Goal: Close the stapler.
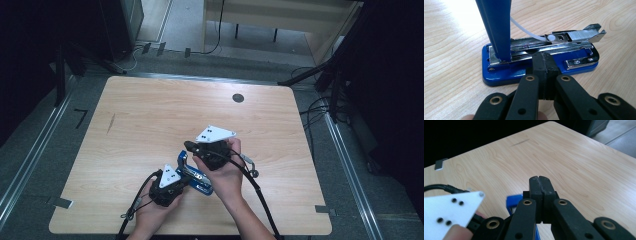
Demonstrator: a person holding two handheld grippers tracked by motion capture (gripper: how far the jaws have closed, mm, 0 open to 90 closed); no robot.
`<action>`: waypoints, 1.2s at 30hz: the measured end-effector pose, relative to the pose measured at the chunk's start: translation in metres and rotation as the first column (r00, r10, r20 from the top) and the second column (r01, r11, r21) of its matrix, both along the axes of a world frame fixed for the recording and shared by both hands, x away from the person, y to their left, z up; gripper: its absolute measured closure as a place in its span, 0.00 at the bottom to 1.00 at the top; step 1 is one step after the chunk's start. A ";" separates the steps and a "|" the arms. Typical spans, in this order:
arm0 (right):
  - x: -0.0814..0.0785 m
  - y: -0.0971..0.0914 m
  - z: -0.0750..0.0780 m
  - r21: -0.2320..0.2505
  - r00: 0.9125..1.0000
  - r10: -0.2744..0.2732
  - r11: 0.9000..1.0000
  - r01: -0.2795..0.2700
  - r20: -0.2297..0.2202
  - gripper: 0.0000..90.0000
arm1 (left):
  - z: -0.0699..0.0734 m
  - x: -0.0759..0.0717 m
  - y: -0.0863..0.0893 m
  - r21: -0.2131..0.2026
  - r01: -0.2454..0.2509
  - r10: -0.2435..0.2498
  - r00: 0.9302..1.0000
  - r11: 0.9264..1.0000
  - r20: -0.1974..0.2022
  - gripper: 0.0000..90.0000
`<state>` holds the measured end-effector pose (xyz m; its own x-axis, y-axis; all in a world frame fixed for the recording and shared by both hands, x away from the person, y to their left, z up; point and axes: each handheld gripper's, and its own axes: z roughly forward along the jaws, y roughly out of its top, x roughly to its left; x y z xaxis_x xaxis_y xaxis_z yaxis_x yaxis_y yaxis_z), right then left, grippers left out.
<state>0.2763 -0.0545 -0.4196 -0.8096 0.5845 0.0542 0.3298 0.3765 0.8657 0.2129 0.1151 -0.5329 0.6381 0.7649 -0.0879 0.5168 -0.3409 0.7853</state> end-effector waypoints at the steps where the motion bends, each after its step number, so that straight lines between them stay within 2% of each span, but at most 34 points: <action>1: 0.000 0.003 0.001 0.000 1.000 0.007 1.000 -0.007 0.002 1.00 | 0.000 0.000 0.000 -0.002 -0.001 0.001 1.000 1.000 0.000 1.00; 8: -0.003 0.016 0.002 -0.012 0.999 0.041 0.999 -0.041 0.000 1.00 | 0.000 0.000 0.000 -0.004 -0.002 0.002 1.000 1.000 -0.001 1.00; 11: -0.004 0.017 -0.001 -0.029 0.999 0.052 0.998 -0.052 0.001 1.00 | 0.000 0.000 0.000 -0.003 -0.001 0.001 1.000 1.000 -0.001 1.00; 15: -0.007 0.015 -0.002 -0.025 0.999 0.053 0.998 -0.052 0.003 1.00 | 0.000 0.000 0.000 -0.003 0.000 0.000 1.000 1.000 -0.001 1.00; 29: -0.018 -0.012 -0.011 -0.037 0.999 0.036 0.999 -0.036 -0.001 1.00 | 0.000 -0.001 0.001 -0.001 0.018 -0.018 1.000 1.000 -0.005 1.00; 36: -0.026 -0.029 -0.022 -0.037 0.999 0.030 0.999 -0.031 -0.013 1.00 | 0.000 -0.001 0.001 -0.002 0.026 -0.026 1.000 1.000 -0.006 1.00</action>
<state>0.2500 -0.0835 -0.4415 -0.8265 0.5613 0.0435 0.3286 0.4182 0.8468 0.2117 0.1161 -0.5330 0.6574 0.7478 -0.0931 0.5126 -0.3533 0.7826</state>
